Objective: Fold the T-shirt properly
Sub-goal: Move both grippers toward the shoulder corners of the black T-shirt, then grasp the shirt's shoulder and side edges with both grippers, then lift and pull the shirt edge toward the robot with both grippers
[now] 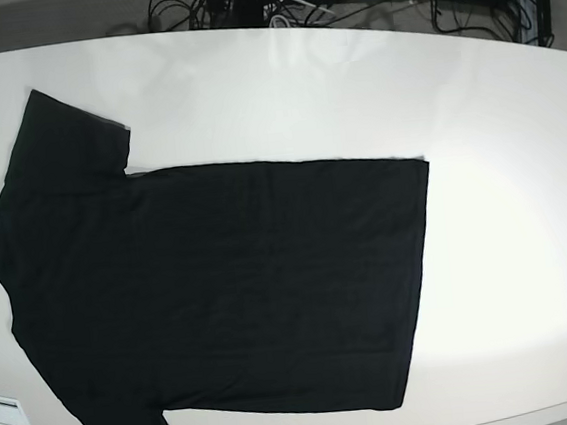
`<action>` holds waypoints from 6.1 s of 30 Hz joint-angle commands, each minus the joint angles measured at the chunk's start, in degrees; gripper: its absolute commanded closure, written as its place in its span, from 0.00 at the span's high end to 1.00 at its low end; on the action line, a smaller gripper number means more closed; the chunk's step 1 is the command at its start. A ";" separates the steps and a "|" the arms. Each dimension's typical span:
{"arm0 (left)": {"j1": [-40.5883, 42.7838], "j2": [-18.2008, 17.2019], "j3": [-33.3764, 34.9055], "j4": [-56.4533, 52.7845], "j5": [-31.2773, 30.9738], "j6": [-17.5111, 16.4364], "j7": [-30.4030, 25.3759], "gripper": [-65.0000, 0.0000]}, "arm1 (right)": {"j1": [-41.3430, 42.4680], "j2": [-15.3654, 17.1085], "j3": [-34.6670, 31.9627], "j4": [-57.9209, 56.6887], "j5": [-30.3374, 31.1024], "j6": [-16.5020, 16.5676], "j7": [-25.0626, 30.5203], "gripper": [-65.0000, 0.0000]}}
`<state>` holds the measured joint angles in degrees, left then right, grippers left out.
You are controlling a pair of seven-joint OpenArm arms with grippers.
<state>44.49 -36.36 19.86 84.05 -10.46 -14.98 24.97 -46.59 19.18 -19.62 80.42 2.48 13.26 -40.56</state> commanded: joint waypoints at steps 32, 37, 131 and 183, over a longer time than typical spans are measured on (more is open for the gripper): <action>15.08 -14.19 -43.23 48.68 4.02 -0.90 -6.75 0.00 | -24.35 8.61 0.26 54.58 -33.83 -26.27 -0.37 0.00; 4.37 -17.42 -35.43 41.57 5.55 -1.31 -12.24 0.00 | -14.36 8.61 0.26 54.58 -31.26 -22.03 4.04 0.00; -57.79 -42.14 45.81 40.79 30.49 7.43 5.07 0.00 | -11.37 15.28 24.37 49.62 -14.91 -10.03 -1.75 0.00; -46.42 -28.70 25.44 31.93 39.74 21.03 1.79 0.00 | 7.23 19.02 25.29 48.74 -9.79 -10.56 7.48 0.00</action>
<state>-1.41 -63.92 46.04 115.35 28.49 5.10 26.96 -39.44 37.30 5.30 128.57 -6.55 3.46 -34.09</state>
